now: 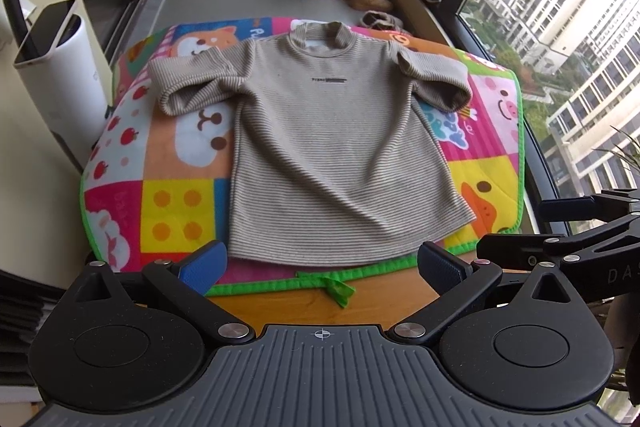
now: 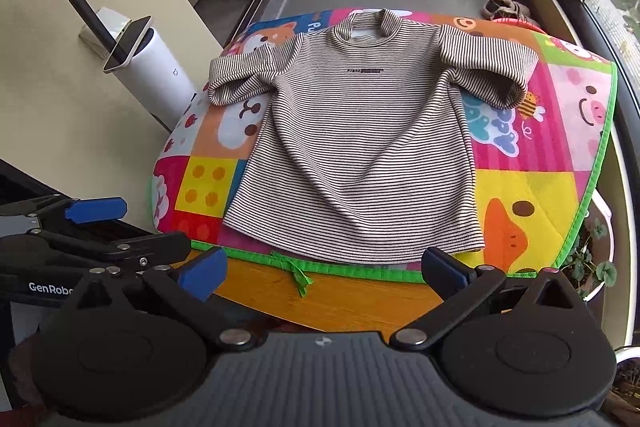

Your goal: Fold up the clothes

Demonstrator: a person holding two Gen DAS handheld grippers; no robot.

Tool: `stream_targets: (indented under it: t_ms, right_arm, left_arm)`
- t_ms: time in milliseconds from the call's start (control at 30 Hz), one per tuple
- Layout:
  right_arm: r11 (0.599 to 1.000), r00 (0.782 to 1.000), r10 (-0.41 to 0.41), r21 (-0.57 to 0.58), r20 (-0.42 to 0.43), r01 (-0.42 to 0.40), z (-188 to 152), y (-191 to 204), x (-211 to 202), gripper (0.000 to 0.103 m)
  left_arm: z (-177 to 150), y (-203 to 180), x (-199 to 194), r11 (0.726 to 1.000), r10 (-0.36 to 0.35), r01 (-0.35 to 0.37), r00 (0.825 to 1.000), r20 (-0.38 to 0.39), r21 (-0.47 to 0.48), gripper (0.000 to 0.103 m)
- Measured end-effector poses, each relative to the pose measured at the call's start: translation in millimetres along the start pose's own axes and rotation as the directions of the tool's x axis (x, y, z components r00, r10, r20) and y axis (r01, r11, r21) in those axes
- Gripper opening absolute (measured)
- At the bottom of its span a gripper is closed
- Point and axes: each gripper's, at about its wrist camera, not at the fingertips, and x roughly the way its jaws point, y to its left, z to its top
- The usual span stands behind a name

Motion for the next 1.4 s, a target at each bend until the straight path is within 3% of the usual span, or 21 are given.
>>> stream_targets:
  t_ms: [1400]
  right_arm:
    - [1.000,1.000,0.007,0.012,-0.027,-0.007,0.9,-2.8,7.9,0.103]
  left_arm:
    - [2.9,7.3,1.8,1.000,-0.013,0.013,1.000,0.002,-0.006,0.103]
